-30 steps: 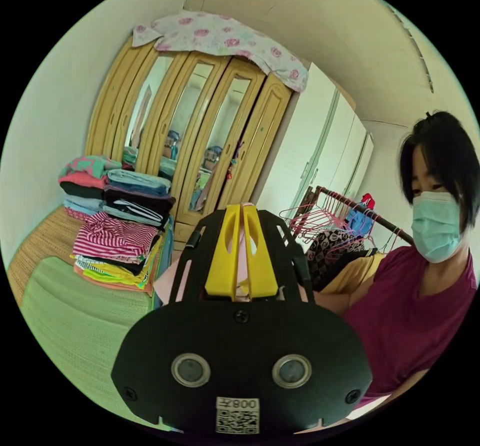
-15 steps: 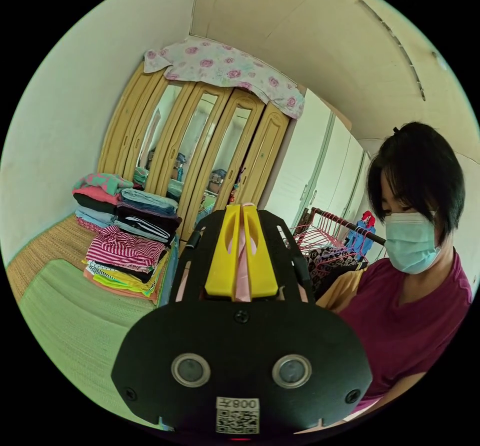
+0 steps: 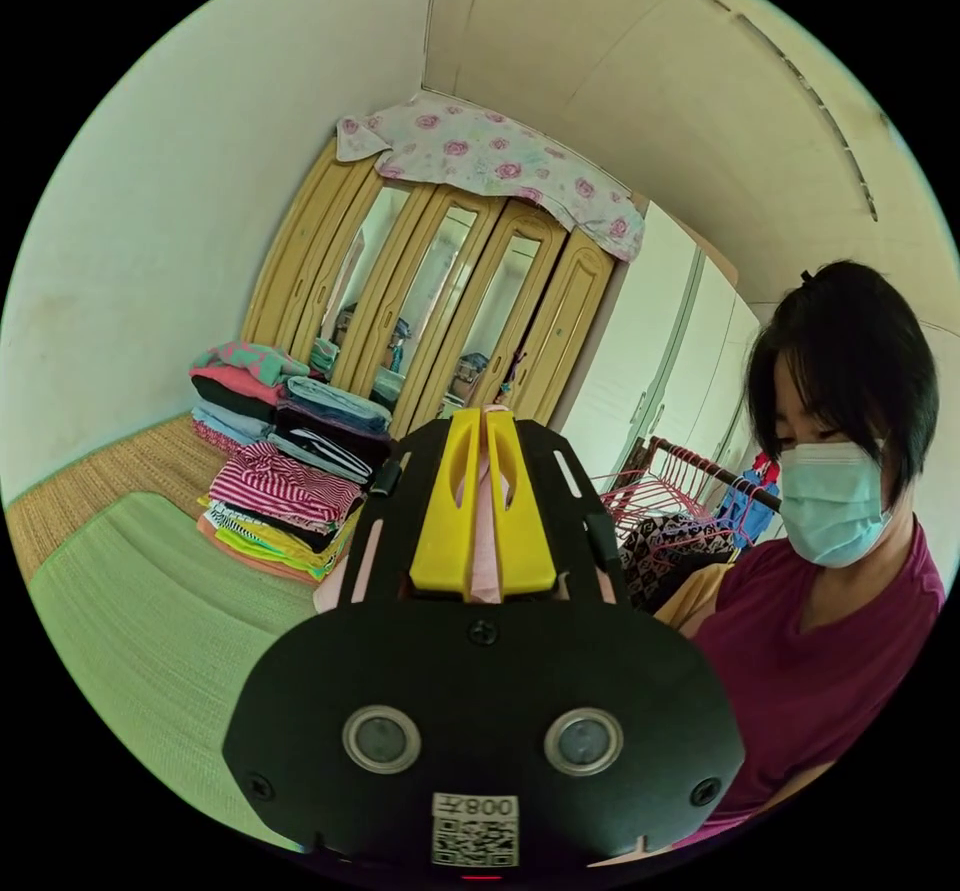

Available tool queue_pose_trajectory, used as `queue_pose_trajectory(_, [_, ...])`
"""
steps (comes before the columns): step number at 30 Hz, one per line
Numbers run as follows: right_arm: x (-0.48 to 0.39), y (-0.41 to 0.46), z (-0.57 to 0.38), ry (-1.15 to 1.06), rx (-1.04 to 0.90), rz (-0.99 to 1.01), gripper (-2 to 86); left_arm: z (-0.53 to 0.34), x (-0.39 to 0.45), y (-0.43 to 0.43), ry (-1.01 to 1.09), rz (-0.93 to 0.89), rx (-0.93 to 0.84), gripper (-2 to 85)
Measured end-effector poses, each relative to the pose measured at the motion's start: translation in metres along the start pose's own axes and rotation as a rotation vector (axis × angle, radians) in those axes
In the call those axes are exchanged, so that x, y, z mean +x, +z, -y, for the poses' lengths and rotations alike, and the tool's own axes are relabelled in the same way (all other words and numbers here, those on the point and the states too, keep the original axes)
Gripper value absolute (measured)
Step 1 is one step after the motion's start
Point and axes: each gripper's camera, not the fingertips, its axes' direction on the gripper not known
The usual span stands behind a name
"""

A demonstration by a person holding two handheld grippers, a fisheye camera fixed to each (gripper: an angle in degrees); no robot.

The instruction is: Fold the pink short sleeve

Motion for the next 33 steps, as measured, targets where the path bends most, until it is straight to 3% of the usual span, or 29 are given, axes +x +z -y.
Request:
queue_pose_trajectory(6, [-0.007, 0.013, 0.004, 0.011, -0.043, -0.062, 3.2, -0.032, 0.007, -0.068, -0.019, 0.084, 0.017, 0.6])
queue_pose_trajectory(11, [-0.001, -0.050, -0.019, 0.004, 0.007, -0.074, 1.8, -0.065, 0.013, -0.156, -0.044, 0.213, 0.079, 0.6])
queue_pose_trajectory(17, [0.028, -0.182, -0.040, 0.076, 0.225, -0.190, 1.7, -0.127, 0.033, -0.273, -0.109, 0.369, 0.109, 0.7])
queue_pose_trajectory(22, [-0.012, -0.272, -0.029, -0.060, 0.418, -0.323, 1.6, -0.174, 0.079, -0.347, -0.096, 0.435, 0.136, 0.6])
queue_pose_trajectory(33, [-0.128, -0.389, -0.029, -0.385, 0.781, -0.369, 1.4, -0.260, 0.262, -0.512, 0.210, 0.555, 0.402, 0.7])
